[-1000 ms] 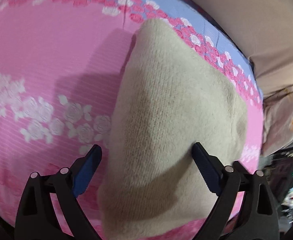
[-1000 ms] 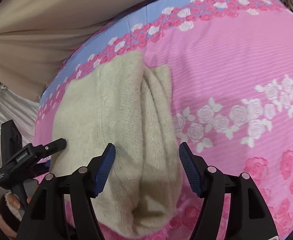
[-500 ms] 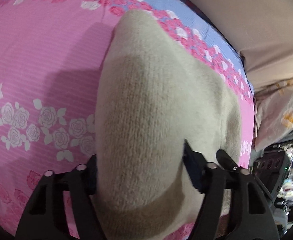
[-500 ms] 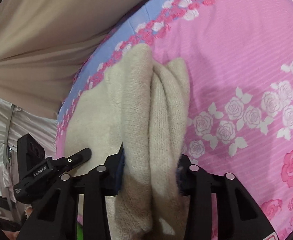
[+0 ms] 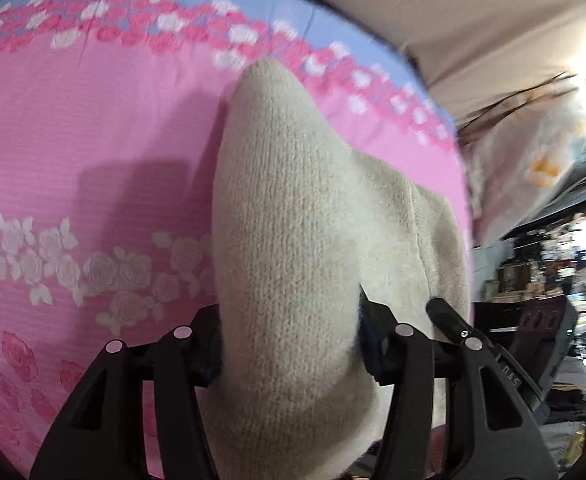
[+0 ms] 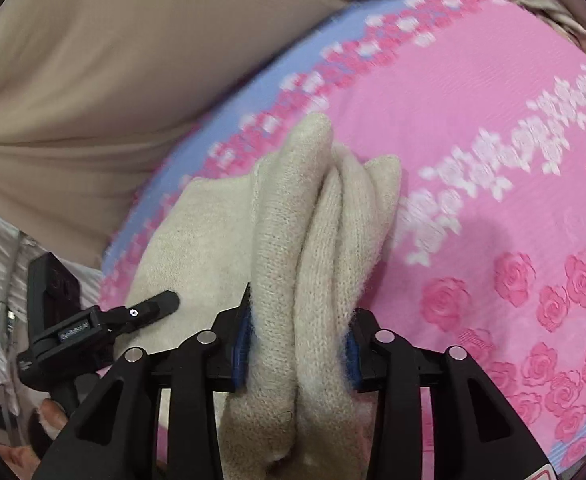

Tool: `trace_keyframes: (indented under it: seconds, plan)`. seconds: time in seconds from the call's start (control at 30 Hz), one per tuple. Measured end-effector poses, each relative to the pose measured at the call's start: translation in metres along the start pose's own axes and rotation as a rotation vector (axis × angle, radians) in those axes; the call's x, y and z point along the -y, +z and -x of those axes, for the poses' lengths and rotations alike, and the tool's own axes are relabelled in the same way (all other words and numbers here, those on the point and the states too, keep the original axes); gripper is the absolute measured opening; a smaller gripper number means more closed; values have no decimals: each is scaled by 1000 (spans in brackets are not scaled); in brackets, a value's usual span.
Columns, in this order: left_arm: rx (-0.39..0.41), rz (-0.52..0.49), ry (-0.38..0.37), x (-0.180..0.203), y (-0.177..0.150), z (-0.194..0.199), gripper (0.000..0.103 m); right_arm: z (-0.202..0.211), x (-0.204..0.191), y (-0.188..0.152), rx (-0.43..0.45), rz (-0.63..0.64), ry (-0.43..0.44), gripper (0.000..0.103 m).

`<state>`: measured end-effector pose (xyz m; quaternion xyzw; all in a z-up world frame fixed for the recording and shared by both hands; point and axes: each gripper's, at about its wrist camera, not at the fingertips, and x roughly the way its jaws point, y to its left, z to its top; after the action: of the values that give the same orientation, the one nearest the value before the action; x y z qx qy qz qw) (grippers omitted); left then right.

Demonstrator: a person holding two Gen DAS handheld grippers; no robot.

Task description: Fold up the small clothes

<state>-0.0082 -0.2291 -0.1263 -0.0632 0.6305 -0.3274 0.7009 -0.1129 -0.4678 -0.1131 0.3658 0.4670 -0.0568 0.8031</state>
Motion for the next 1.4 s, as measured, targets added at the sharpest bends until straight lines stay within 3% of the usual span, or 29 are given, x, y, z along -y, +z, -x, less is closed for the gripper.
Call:
trace_keyframes:
  seconds: [0.03, 0.13, 0.23, 0.33, 0.4, 0.43, 0.47, 0.57, 0.73, 0.93, 1.2, 1.4]
  plan:
    - [-5, 6, 37, -2, -4, -5, 58, -9, 6, -3, -22, 2, -19, 45]
    - [68, 15, 55, -4, -11, 0, 67, -7, 9, -8, 18, -2, -15, 57]
    - [149, 2, 111, -3, -8, 9, 87, -6, 14, -11, 41, -6, -34, 73]
    - [97, 3, 136, -5, 0, -5, 87, -24, 28, -13, -15, -103, 56, 73]
    - [51, 16, 130, -7, 3, -16, 82, -31, 34, -15, -16, -167, 119, 66]
    - [35, 16, 102, -6, 4, -17, 68, -31, 31, -16, -11, -171, 120, 55]
    - [34, 7, 106, -4, 3, -16, 61, -27, 25, -15, -1, -153, 106, 48]
    - [39, -41, 97, 13, 3, -6, 45, -12, 4, -14, 35, -92, 72, 40]
    - [60, -64, 65, 28, 6, 24, 43, 18, -28, -5, 95, -47, 79, 39]
    - [143, -120, 45, 44, 13, 75, 43, 51, -72, 3, 166, 28, 102, 39]
    - [291, -162, 26, 44, 25, 159, 44, 85, -159, 12, 260, 194, 148, 39]
    - [439, -188, 27, 22, 29, 234, 44, 99, -235, 10, 306, 314, 229, 40]
